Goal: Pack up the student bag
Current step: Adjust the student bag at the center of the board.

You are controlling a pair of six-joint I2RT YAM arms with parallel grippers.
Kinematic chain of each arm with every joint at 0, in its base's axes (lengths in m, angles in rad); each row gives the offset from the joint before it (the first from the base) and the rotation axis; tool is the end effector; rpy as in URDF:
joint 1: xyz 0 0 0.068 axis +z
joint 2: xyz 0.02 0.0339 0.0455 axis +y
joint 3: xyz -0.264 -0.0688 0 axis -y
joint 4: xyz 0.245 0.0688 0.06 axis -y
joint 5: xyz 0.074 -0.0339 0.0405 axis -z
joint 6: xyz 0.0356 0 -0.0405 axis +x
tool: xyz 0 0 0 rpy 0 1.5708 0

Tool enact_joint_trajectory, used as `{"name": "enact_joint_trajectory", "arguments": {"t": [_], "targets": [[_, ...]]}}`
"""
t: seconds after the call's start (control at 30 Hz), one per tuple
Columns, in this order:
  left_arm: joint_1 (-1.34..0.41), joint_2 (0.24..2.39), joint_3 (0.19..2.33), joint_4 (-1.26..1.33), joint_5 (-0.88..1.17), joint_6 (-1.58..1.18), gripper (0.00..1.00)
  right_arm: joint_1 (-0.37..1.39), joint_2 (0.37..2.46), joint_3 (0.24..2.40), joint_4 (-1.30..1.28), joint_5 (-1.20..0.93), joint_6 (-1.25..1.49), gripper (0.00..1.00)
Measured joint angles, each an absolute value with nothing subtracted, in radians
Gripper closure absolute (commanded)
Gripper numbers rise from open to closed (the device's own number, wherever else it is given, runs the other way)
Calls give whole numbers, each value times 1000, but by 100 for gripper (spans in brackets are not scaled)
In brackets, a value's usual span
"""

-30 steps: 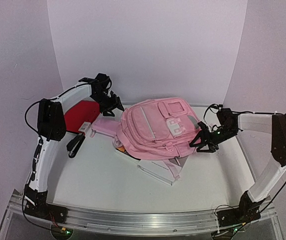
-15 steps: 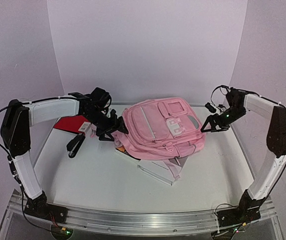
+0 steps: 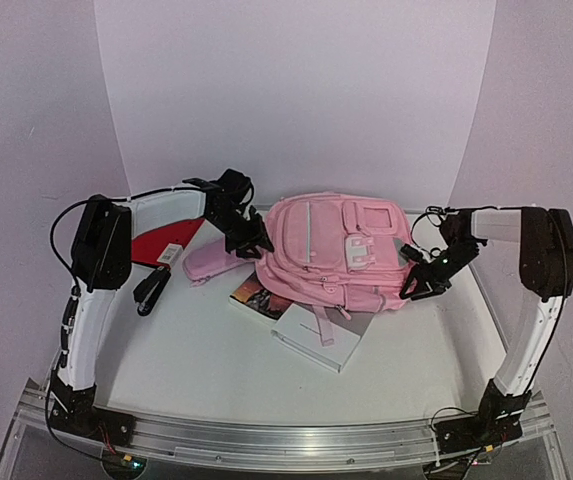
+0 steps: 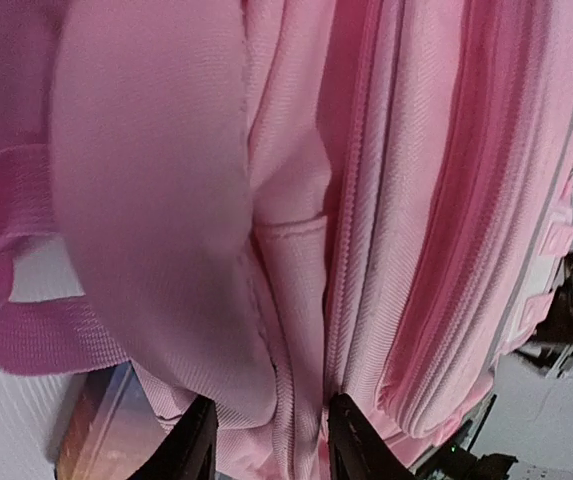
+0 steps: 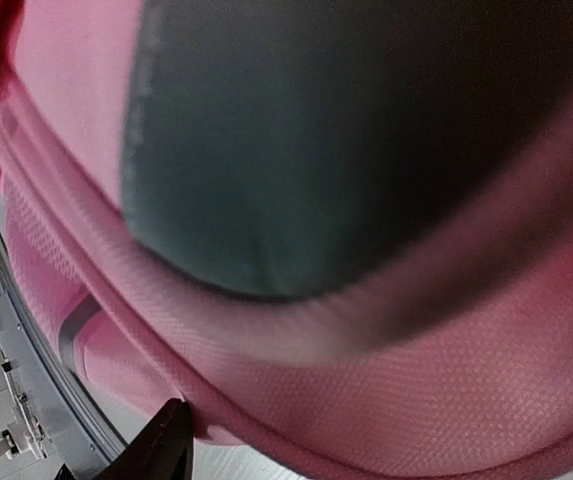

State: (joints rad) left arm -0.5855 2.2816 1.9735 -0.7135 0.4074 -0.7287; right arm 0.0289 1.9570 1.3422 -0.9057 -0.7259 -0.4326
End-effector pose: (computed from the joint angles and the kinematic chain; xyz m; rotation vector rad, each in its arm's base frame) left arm 0.4086 -0.2878 0.2055 -0.0378 2.8052 -0.9400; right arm 0.3584 0.0340 0.1653 -0.6598 2.6925 1.0174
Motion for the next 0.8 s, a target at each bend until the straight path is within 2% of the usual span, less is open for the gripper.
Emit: {"name": "enact_joint_trajectory", "arguments": {"t": [0.1, 0.17, 0.3, 0.53, 0.67, 0.8], "targets": [[-565, 2320, 2056, -716, 365, -723, 31, 68, 1918, 1315, -958, -745, -458, 31], [-562, 2317, 2061, -721, 338, -712, 27, 90, 1897, 1316, -1004, -752, -491, 26], [-593, 2216, 1940, -735, 278, -688, 26, 79, 1840, 1345, -1117, -747, -564, 24], [-800, 1898, 1647, -731, 260, -691, 34, -1, 1681, 1397, -1163, -699, -614, 24], [-915, 1910, 1636, -677, 291, -698, 43, 68, 1621, 1395, -1090, -698, -553, 25], [-967, 2049, 1695, -662, 302, -699, 50, 171, 1619, 1351, -976, -689, -482, 26]]}}
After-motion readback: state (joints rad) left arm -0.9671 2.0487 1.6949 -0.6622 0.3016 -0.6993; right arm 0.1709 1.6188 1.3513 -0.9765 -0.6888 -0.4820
